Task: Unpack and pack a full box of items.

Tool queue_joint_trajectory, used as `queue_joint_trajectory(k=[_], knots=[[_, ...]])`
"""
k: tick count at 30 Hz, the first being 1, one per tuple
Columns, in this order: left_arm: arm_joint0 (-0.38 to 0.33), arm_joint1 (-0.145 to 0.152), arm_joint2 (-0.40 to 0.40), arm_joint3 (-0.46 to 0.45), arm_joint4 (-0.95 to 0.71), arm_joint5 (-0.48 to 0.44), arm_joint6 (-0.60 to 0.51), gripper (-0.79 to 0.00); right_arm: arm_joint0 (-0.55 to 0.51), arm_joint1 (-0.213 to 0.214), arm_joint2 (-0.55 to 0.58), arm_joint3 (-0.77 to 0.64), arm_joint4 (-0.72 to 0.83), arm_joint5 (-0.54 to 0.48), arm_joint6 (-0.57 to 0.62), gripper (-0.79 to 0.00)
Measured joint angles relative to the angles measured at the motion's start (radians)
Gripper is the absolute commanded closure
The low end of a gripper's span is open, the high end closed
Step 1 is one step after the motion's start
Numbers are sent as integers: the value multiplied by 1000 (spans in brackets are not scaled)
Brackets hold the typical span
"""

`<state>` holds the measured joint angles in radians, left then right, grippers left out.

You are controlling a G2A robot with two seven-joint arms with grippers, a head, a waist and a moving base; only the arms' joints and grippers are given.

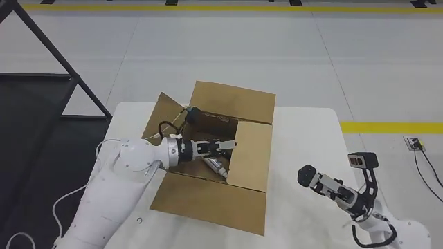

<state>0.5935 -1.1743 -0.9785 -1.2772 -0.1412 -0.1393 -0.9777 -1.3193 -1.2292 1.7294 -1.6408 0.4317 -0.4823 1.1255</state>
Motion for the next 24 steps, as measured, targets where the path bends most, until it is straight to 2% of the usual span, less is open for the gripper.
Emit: queue_joint_trajectory(k=[5,11,17,24], knots=[[-57,-39,98,108,-13,-1,27,-785,-34,8,17,-21,15,-12,2,-785],[-99,-76,158,157,-50,-42,59,-785,-46,17,14,-30,23,-26,12,-785],[-110,-88,152,83,-72,-82,90,-785,-50,24,5,-40,38,-45,32,-785],[-115,-97,149,-15,-58,-84,133,-785,-51,33,-4,-64,69,-61,57,-785]])
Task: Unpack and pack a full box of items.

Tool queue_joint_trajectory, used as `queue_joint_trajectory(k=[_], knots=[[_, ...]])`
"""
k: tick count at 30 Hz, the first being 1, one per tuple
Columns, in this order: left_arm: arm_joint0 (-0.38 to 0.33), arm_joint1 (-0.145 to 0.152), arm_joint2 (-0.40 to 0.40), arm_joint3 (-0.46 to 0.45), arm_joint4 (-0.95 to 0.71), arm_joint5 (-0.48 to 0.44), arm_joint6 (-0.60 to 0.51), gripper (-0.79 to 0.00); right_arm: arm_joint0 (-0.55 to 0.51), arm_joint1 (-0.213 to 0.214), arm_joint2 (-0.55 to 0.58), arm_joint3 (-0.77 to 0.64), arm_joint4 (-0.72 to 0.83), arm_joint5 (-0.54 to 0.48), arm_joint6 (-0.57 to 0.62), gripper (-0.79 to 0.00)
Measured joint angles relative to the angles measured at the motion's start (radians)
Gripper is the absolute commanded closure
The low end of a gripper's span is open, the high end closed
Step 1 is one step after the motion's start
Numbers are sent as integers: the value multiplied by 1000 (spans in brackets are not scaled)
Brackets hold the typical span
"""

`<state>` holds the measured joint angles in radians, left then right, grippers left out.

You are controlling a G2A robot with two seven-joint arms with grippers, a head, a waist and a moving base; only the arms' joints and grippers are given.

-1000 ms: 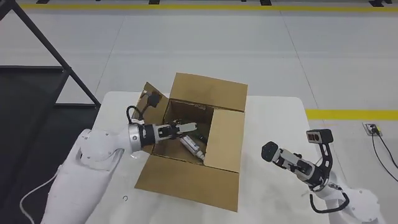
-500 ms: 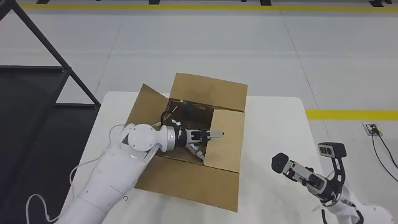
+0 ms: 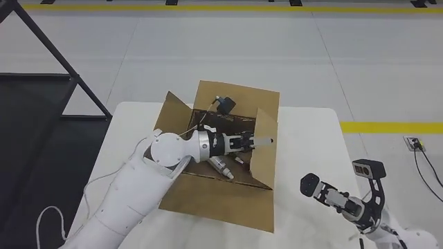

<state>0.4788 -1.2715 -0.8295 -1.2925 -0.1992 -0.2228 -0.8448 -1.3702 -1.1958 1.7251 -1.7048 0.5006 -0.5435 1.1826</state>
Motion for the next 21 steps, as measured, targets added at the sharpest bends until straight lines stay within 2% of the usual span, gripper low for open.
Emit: queue_joint_trajectory(k=[7,13,21], knots=[[-66,-51,86,53,-2,-30,67,-785,-22,11,-21,-76,46,-26,71,-785],[-130,-112,173,136,-28,-82,104,-785,-86,22,10,-142,58,-74,19,-785],[-184,-191,261,286,-53,-127,122,-785,-92,22,3,-163,39,-66,-10,-785]])
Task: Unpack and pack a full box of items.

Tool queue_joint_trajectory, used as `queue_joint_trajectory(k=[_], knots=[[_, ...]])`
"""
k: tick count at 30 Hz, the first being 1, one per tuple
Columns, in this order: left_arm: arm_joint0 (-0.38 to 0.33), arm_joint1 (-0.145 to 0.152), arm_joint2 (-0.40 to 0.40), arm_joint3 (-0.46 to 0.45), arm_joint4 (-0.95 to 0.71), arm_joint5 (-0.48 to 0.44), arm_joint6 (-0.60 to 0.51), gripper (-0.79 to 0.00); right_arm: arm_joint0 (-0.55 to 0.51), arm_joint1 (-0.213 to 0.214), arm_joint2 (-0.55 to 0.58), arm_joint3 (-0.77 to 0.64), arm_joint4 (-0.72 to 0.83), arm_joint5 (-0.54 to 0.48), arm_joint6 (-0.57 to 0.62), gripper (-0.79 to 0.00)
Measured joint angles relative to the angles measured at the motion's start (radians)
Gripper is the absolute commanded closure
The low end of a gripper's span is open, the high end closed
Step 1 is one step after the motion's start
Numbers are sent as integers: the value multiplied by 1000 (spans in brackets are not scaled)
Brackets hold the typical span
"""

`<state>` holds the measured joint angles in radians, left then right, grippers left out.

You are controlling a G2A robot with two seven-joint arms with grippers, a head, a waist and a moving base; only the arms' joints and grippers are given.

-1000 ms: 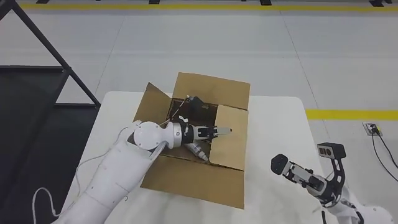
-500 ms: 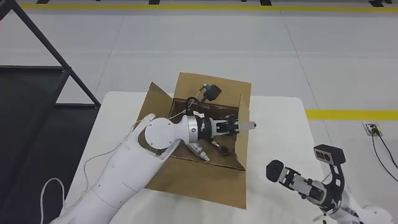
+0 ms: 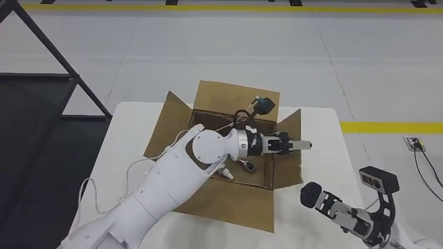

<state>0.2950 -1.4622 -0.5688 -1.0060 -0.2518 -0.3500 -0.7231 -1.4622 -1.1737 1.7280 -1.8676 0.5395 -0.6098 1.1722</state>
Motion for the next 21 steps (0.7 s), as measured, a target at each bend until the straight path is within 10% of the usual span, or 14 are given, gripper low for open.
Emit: queue_joint_trajectory(k=[11,21], knots=[[-28,-33,-41,92,-40,-92,-24,-785,81,8,-54,54,-258,149,-178,-785],[96,89,-342,-169,102,-114,6,-785,73,21,-29,74,-357,250,-240,-785]])
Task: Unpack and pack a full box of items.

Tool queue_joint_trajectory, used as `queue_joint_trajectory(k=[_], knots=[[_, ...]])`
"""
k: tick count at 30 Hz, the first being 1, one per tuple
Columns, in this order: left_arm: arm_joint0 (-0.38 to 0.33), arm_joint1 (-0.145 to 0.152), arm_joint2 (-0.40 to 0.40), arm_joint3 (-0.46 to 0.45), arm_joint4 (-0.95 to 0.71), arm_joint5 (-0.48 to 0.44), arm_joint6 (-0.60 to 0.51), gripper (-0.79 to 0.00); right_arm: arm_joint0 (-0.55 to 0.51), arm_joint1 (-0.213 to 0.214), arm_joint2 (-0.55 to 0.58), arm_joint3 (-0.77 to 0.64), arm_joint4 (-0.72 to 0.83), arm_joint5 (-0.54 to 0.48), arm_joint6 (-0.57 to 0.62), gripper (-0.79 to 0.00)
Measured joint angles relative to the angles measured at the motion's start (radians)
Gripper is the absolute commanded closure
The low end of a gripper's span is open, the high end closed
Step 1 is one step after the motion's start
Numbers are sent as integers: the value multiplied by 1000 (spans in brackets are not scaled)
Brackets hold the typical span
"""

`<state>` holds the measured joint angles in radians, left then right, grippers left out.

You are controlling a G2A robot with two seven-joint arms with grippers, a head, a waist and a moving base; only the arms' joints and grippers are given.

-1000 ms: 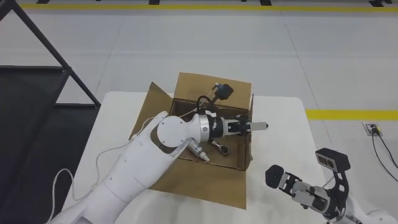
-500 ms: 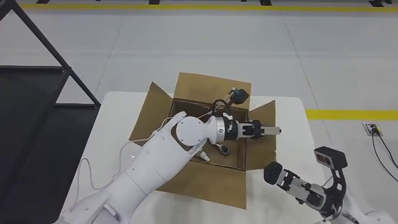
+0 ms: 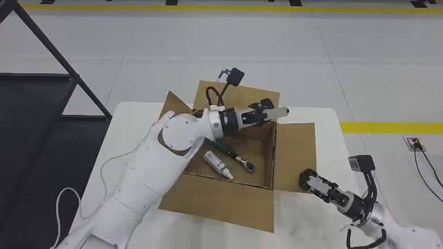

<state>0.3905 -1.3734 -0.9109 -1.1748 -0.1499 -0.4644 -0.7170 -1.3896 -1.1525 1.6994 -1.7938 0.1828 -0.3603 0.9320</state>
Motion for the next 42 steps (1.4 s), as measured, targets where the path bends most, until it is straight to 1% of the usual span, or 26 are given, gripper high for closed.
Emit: queue_joint_trajectory(k=[1,2,4,5,7,8,9,11,12,14,17,20,21,28,31,34,35,38,42], knots=[[32,18,-48,-50,29,11,5,-785,7,1,-4,6,-10,10,-4,-785],[81,41,-117,-124,67,29,11,-785,16,2,-9,17,-17,19,-6,-785],[170,74,-229,-248,117,60,16,-785,29,4,-16,37,-15,24,-4,-785],[236,94,-310,-336,148,82,22,-785,36,5,-20,53,-11,24,0,-785],[341,118,-432,-461,181,112,36,-785,45,7,-24,79,-3,23,7,-785],[411,131,-511,-535,190,128,48,-785,51,8,-28,96,-1,21,10,-785],[462,138,-567,-584,193,138,58,-785,55,9,-31,107,0,19,11,-785],[574,150,-684,-670,188,152,87,-785,65,10,-37,129,4,13,14,-785],[617,153,-728,-696,182,154,101,-785,68,11,-40,137,6,12,14,-785],[708,158,-816,-735,163,149,136,-785,75,13,-43,151,8,11,9,-785],[811,161,-907,-761,126,135,178,-785,87,14,-50,159,14,20,-11,-785],[883,162,-953,-775,81,119,201,-785,93,14,-53,156,17,26,-26,-785],[894,162,-957,-777,68,116,203,-785,93,14,-53,156,17,26,-26,-785],[897,162,-956,-777,67,115,202,-785,93,14,-53,156,17,25,-25,-785],[899,161,-954,-777,67,123,213,-785,92,13,-62,148,0,40,-50,-785],[902,158,-956,-769,45,145,289,-785,109,16,-85,154,-49,76,-50,-785],[905,157,-966,-760,31,152,327,-785,117,18,-93,166,-60,87,-37,-785],[920,155,-999,-731,5,165,397,-785,132,22,-110,199,-76,100,-4,-785],[936,156,-1017,-702,-4,176,423,-785,139,24,-116,213,-78,85,-10,-785]])
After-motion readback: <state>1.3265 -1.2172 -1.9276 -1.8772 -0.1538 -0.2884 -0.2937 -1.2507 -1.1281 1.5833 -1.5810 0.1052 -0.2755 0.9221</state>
